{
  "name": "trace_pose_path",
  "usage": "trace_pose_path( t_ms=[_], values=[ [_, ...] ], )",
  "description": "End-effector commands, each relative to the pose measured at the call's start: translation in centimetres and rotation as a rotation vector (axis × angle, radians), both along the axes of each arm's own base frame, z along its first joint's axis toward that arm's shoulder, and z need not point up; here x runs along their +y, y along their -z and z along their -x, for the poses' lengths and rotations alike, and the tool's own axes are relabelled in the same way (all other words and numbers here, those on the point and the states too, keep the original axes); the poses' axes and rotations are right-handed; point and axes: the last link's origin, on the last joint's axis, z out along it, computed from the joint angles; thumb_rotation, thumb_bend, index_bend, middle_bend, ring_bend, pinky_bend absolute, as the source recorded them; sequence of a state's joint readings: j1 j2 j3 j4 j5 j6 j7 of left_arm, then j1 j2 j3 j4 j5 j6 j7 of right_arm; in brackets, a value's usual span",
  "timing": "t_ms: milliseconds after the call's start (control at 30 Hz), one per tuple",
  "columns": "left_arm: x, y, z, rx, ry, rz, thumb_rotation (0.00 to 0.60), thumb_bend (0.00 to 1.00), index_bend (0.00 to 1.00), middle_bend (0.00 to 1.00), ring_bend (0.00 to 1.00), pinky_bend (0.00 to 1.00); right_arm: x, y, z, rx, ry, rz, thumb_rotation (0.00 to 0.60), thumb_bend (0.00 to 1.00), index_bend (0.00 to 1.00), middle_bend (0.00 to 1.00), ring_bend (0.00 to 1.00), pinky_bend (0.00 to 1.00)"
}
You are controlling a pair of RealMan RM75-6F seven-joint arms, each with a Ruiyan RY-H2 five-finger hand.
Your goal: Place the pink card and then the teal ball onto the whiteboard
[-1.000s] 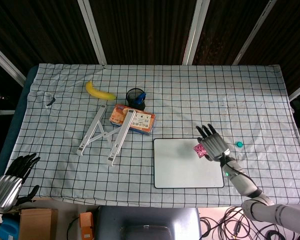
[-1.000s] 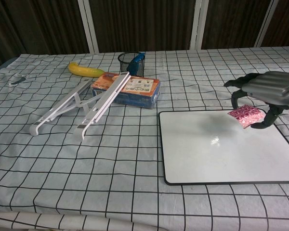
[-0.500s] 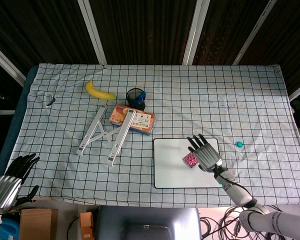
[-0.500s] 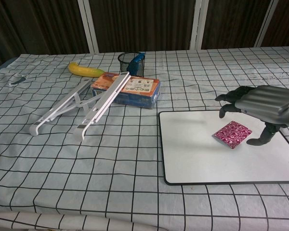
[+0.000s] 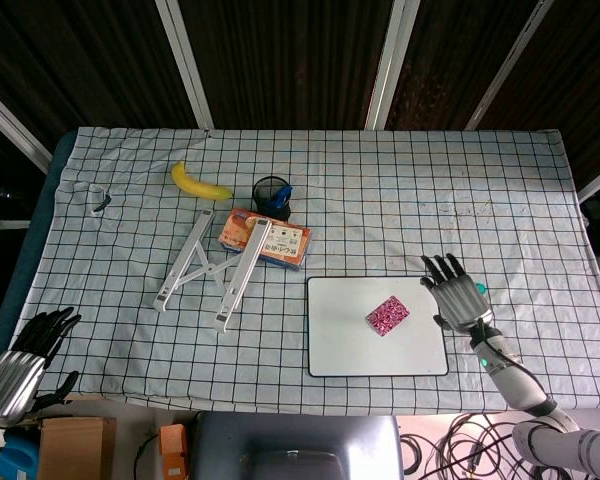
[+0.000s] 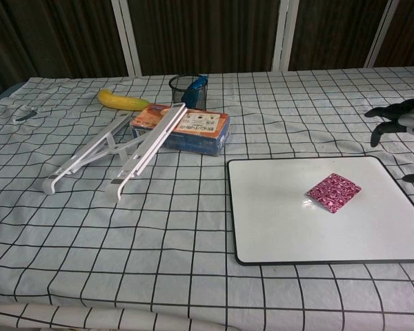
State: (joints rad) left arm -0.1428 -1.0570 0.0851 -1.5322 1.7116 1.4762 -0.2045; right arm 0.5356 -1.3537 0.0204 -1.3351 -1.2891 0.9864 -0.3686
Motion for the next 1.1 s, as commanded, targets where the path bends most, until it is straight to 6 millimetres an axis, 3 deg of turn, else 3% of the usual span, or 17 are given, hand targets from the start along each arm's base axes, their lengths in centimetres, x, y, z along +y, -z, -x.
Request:
trace_pose_path(
  t_ms=[33,167,367,667,1100],
  values=[
    [0.1,0.2,-0.1,0.004,0.001,0.003,0.6,0.39,0.0,0.0,0.0,0.0,-1.7,-2.3,5.4,0.046,0.168,0.055,0.6,0.18,0.32,0.0,0.0,0.0],
    [0.2,0.4,-0.1,0.008,-0.004,0.005,0.6,0.39,0.0,0.0,0.0,0.0,-2.9,-2.4,7.7,0.075,0.237,0.062,0.6,0.18,0.34,0.0,0.0,0.0],
    [0.3,0.4,0.0,0.01,-0.012,0.004,0.6,0.39,0.0,0.0,0.0,0.0,-3.7,-2.4,9.0,0.097,0.261,0.073,0.6,0.18,0.37,0.0,0.0,0.0],
    [0.4,0.4,0.0,0.012,-0.019,0.004,0.6,0.39,0.0,0.0,0.0,0.0,-4.7,-1.8,8.5,0.073,0.251,0.066,0.6,0.21,0.4,0.0,0.0,0.0],
    [0.3,0.3,0.0,0.006,-0.018,0.0,0.6,0.39,0.0,0.0,0.0,0.0,-4.7,-1.3,8.5,0.089,0.243,0.061,0.6,0.24,0.48,0.0,0.0,0.0]
  ],
)
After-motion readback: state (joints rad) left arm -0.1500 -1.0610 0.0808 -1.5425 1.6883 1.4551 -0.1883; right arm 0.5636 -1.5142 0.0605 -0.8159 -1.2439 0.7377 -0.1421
